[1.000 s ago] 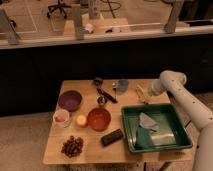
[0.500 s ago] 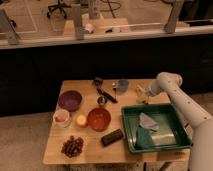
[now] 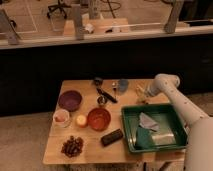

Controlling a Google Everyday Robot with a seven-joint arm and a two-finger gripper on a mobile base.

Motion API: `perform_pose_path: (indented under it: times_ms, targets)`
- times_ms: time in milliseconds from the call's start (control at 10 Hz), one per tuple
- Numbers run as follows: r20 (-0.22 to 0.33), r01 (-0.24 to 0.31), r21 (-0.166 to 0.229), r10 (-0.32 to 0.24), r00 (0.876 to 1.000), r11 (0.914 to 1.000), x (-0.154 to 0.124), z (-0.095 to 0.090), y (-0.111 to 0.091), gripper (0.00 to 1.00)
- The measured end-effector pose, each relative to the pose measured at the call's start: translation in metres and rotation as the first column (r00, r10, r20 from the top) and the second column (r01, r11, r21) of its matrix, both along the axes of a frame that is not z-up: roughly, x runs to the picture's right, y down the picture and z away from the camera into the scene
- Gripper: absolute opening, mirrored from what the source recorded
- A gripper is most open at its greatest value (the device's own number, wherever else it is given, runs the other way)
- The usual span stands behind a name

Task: Place banana in tray

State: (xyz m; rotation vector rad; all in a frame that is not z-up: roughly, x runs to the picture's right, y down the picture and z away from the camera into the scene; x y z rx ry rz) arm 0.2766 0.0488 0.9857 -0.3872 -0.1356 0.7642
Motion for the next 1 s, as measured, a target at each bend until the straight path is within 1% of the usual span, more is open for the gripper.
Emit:
perform_pose_path:
  times_ms: [300, 500, 600, 800, 1000]
  targets:
    - [0.01, 0.009, -0.009, -0.009, 1.0, 0.9999, -0.001, 0.005, 0.001, 0.23]
    - [0.032, 0.015, -0.006, -0.015, 0.999, 0.9999, -0.003, 0.001, -0.003, 0.04]
    - [0.041, 0.021, 0.003, -0.021, 0.999, 0.9998, -0.004, -0.006, -0.012, 0.0]
    - [0.059, 0.032, 0.021, -0.033, 0.998, 0.9993, -0.007, -0.028, -0.036, 0.0]
    - [0.077, 0.052, 0.033, -0.055, 0.996, 0.9981, -0.006, -0.062, -0.07, 0.0]
